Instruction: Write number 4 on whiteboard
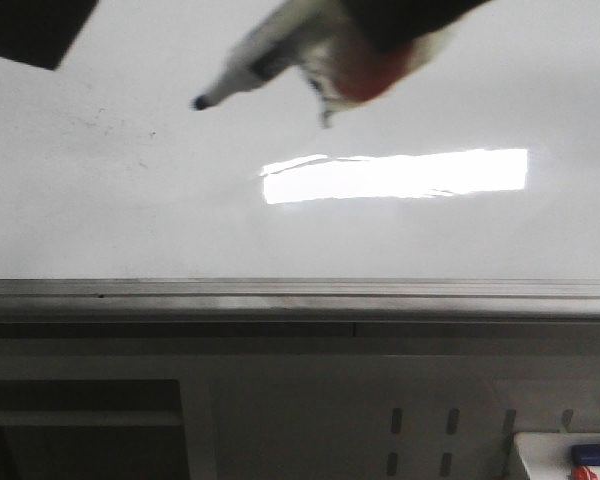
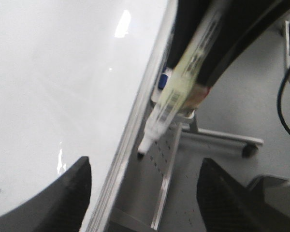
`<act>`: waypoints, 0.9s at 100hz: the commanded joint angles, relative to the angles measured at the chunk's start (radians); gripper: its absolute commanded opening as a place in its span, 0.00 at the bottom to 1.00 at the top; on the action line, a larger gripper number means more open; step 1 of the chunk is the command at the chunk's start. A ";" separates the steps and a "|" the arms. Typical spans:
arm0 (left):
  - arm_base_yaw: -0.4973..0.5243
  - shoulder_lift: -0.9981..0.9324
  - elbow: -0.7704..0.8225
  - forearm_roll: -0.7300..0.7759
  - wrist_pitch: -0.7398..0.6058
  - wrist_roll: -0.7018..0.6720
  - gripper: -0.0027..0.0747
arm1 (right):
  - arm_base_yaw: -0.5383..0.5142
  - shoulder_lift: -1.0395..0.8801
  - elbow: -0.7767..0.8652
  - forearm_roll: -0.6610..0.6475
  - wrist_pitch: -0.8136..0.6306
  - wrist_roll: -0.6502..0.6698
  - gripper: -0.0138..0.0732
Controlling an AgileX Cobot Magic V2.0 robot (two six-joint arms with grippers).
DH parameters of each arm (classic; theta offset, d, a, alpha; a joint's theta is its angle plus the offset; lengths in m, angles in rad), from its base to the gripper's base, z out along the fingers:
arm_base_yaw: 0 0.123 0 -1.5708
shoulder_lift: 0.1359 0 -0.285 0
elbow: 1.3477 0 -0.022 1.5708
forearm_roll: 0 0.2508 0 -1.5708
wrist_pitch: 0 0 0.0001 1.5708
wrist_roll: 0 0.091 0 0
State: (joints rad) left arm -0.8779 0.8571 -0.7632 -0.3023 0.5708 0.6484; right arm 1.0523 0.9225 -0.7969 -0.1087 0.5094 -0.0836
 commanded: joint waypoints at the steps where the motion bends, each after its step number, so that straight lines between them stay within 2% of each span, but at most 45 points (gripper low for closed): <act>1: 0.039 -0.099 0.057 -0.027 -0.176 -0.104 0.53 | -0.080 -0.085 0.038 -0.010 -0.052 0.024 0.11; 9: 0.077 -0.198 0.153 -0.028 -0.268 -0.215 0.46 | -0.149 -0.141 0.098 -0.010 -0.059 0.024 0.11; 17: 0.102 -0.279 0.233 -0.055 -0.304 -0.297 0.37 | -0.204 -0.175 0.147 -0.010 -0.090 0.024 0.11; 24: 0.116 -0.339 0.279 -0.105 -0.310 -0.306 0.27 | -0.232 -0.177 0.161 -0.010 -0.132 0.024 0.11; 37: 0.120 -0.414 0.334 -0.166 -0.316 -0.306 0.00 | -0.242 -0.139 0.157 -0.010 -0.245 0.024 0.11; 51: 0.120 -0.439 0.340 -0.171 -0.332 -0.306 0.01 | -0.253 -0.027 0.116 -0.039 -0.280 0.024 0.11; 68: 0.120 -0.439 0.340 -0.196 -0.336 -0.306 0.01 | -0.329 0.113 0.033 -0.055 -0.275 0.024 0.11; 90: 0.120 -0.439 0.340 -0.210 -0.338 -0.306 0.01 | -0.420 0.159 -0.015 -0.055 -0.290 0.024 0.11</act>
State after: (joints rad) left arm -0.7609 0.4108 -0.3974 -0.4889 0.3076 0.3515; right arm 0.6627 1.0900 -0.7695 -0.1493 0.2993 -0.0569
